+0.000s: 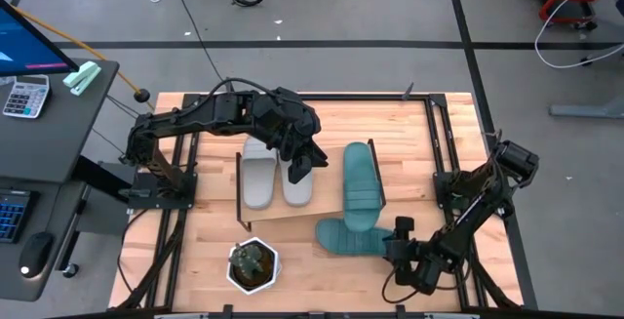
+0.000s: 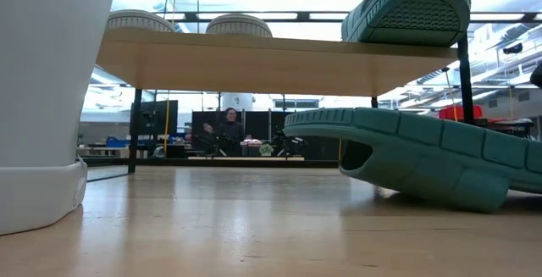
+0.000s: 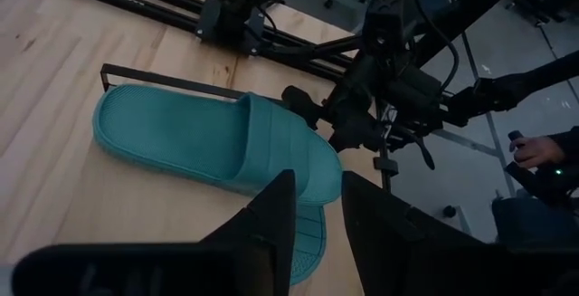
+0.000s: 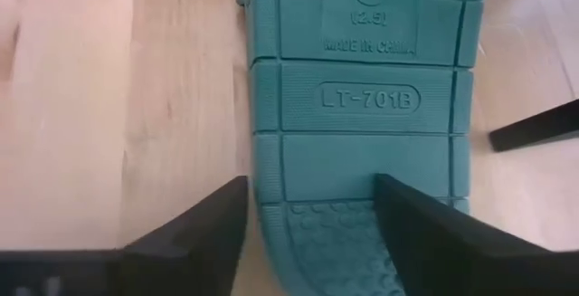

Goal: Pick and place slides into the shelf
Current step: Put the green slide on the shelf

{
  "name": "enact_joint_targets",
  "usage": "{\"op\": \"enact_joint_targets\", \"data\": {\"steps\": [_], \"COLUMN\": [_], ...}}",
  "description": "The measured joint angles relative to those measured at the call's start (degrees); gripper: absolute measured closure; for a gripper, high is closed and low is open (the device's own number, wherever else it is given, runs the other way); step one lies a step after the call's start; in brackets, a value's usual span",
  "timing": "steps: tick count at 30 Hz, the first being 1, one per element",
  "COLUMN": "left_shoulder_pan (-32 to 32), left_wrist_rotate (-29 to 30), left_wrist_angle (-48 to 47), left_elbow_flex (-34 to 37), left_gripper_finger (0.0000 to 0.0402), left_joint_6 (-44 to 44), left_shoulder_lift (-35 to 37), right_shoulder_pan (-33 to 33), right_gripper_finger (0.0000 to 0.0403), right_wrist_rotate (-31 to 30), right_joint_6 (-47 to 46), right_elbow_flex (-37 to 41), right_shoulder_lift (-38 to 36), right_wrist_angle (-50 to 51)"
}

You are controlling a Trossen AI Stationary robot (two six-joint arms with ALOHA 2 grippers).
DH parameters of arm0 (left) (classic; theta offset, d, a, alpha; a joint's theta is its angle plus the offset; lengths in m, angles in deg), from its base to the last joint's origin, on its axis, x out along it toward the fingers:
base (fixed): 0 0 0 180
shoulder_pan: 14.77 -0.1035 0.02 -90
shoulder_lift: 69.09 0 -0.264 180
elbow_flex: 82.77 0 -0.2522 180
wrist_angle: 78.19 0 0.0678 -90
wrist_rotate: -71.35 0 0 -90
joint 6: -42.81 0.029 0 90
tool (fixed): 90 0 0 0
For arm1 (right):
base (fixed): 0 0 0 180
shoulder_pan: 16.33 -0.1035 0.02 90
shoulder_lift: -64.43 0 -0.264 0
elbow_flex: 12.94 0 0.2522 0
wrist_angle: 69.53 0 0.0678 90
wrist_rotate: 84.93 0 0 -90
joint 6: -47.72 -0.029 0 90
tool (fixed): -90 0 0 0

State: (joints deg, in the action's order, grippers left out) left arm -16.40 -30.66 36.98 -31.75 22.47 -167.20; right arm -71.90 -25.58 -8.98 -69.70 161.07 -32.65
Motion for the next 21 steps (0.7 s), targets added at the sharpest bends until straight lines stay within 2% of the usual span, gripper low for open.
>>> {"op": "enact_joint_targets", "data": {"steps": [10,15,21], "left_shoulder_pan": [0.57,0.57,0.57], "left_wrist_rotate": [0.0,0.0,-0.02], "left_wrist_angle": [-0.31,-0.29,-0.22], "left_elbow_flex": [0.0,0.0,0.0], "left_gripper_finger": [0.0308,0.0309,0.0312], "left_joint_6": [0.04,0.15,0.13], "left_shoulder_lift": [0.0,0.0,0.0], "right_shoulder_pan": [-0.22,-0.34,-1.58], "right_gripper_finger": [0.0351,0.0369,0.0401], "right_wrist_rotate": [1.55,3.0,6.8], "right_joint_6": [1.79,2.79,0.58], "right_elbow_flex": [0.88,-2.44,-9.93], "right_shoulder_lift": [-0.04,0.26,0.08], "right_wrist_angle": [-3.0,-0.77,8.3]}}
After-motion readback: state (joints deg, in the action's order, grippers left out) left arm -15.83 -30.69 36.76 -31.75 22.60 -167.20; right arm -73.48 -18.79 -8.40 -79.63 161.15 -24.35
